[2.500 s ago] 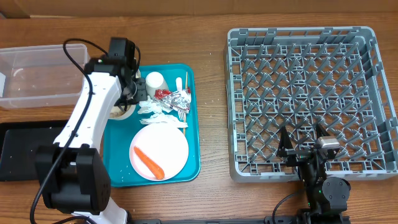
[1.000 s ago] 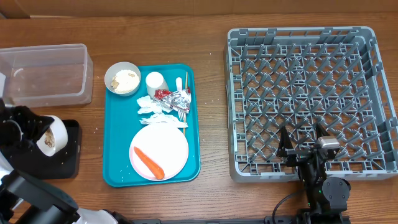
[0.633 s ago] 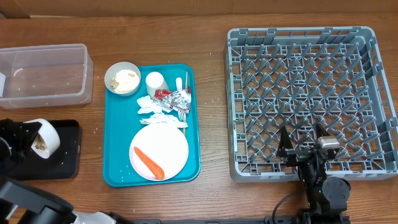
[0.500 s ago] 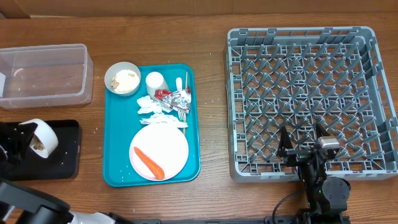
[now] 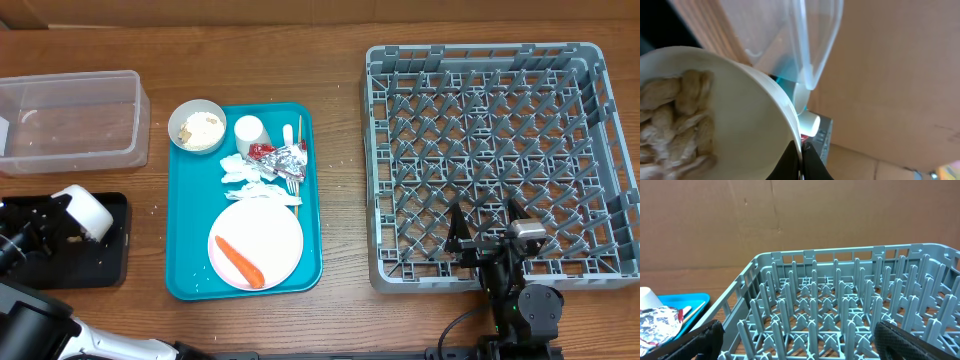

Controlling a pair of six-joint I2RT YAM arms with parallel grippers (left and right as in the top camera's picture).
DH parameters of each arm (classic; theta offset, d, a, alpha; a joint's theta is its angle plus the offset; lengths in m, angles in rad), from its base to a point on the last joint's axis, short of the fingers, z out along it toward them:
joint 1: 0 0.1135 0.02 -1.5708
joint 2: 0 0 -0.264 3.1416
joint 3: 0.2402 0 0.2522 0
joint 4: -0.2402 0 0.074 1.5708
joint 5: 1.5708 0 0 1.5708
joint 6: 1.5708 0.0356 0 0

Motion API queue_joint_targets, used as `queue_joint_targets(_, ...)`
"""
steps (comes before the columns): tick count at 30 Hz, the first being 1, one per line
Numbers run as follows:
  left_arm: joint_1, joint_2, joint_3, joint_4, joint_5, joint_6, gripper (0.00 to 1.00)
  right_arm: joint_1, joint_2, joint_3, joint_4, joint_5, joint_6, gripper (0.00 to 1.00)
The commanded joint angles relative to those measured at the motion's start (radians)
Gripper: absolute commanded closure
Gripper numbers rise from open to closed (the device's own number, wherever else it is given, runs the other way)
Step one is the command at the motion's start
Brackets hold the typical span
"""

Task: Sort waste into correct bins and load items into the dishwasher rack
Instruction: 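Tilt the bowl to dump peanut shells onto the black tray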

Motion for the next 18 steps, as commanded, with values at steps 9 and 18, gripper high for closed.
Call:
queue_joint_targets(9,0.090,0.002,-0.005,-0.064,0.097,0.056,0.96,-0.006,-0.012,-0.010,0.002,0.006,0.000,0.00)
queue_joint_targets(18,0.184,0.002,-0.005,-0.129,0.058,0.072,0.96,-0.006,-0.012,-0.011,0.003,0.006,0.000,0.00)
